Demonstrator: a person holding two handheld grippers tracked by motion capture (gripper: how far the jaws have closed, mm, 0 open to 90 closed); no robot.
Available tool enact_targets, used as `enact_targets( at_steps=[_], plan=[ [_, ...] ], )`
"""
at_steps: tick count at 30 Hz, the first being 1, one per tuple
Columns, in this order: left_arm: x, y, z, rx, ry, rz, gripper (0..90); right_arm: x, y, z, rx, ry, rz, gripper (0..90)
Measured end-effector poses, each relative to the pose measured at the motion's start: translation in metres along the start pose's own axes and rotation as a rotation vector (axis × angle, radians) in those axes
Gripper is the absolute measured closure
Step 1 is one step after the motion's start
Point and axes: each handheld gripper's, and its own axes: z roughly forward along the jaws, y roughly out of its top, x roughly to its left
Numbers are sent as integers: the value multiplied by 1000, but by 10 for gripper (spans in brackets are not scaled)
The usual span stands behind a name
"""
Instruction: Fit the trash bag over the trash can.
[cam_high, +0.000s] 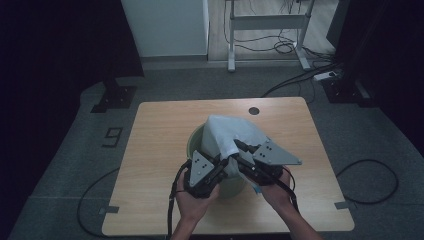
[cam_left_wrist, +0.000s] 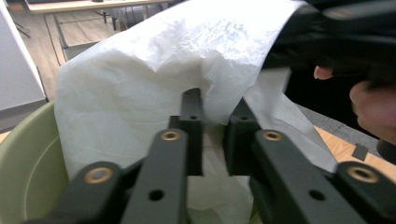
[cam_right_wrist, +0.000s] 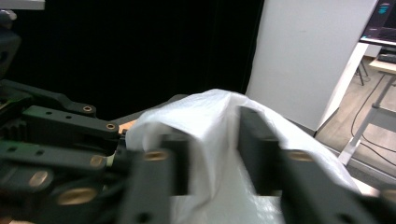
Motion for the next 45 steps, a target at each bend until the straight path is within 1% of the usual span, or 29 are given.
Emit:
enact_targets(
  at_steps=[2, 4, 9, 10, 11, 12, 13, 14, 15, 16, 17, 18, 19, 22, 26, 27, 28, 29, 30, 31, 33, 35, 36, 37, 38, 39, 40, 43, 45],
  plan=[
    [2, 0, -2, -4, 0, -8, 868, 3, -3, -7, -7, -26, 6, 433],
    [4, -1, -3, -9, 9, -13, 878, 7, -8, -16, -15, -39, 25, 358],
    [10, -1, -6, -19, 19, -43, 888, 14, -31, -42, -28, -56, 75, 285],
    [11, -1, -7, -20, 20, -48, 889, 14, -37, -47, -32, -62, 84, 276],
    [12, -1, -7, -21, 22, -55, 889, 16, -50, -55, -32, -76, 103, 254],
    [13, -1, -8, -23, 24, -57, 889, 16, -50, -55, -32, -76, 103, 254],
    [14, -1, -8, -25, 25, -64, 889, 17, -62, -61, -31, -95, 113, 247],
    [15, -1, -9, -27, 23, -72, 889, 17, -62, -61, -31, -95, 113, 241],
    [16, -1, -9, -29, 22, -77, 888, 17, -74, -64, -25, -109, 116, 233],
    [16, 0, -9, -30, 24, -78, 888, 17, -74, -64, -25, -109, 116, 233],
    [16, 0, -10, -32, 26, -80, 887, 17, -84, -65, -8, -128, 125, 226],
    [17, 0, -10, -31, 26, -81, 887, 17, -84, -65, -8, -128, 125, 226],
    [17, 1, -10, -31, 27, -80, 887, 16, -89, -65, -1, -139, 132, 221],
    [19, 2, -10, -30, 30, -82, 887, 15, -101, -61, 22, -169, 143, 208],
    [21, 2, -12, -29, 36, -87, 887, 11, -113, -52, 57, -223, 147, 203],
    [22, 2, -13, -29, 35, -89, 886, 8, -118, -47, 72, -240, 157, 249],
    [22, 1, -13, -30, 32, -87, 886, 8, -118, -47, 72, -240, 157, 249],
    [23, 1, -14, -29, 29, -85, 885, 5, -121, -45, 72, -280, 151, 364],
    [23, 1, -14, -29, 27, -81, 885, 5, -121, -45, 72, -280, 151, 364],
    [23, 1, -15, -30, 23, -79, 885, 4, -122, -45, 61, -292, 147, 455],
    [23, 0, -16, -29, 19, -73, 884, 0, -120, -47, 42, -311, 135, 603],
    [23, -1, -17, -30, 12, -71, 883, -4, -116, -49, 25, -319, 129, 707],
    [23, -2, -18, -29, 8, -69, 883, -5, -114, -50, 18, -329, 125, 753],
    [23, -3, -20, -30, -6, -62, 881, -8, -111, -54, -5, -347, 121, 822],
    [23, -3, -20, -30, -6, -62, 881, -8, -111, -54, -5, -347, 121, 822],
    [22, -3, -21, -28, -8, -51, 880, -12, -106, -58, -29, -355, 129, 865],
    [22, -3, -21, -28, -8, -51, 880, -12, -106, -58, -29, -355, 129, 865],
    [21, -4, -23, -29, -17, -31, 879, -21, -96, -62, -56, -355, 137, 880],
    [20, -4, -22, -34, -41, -17, 877, -28, -85, -65, -85, -363, 138, 882]
  ],
)
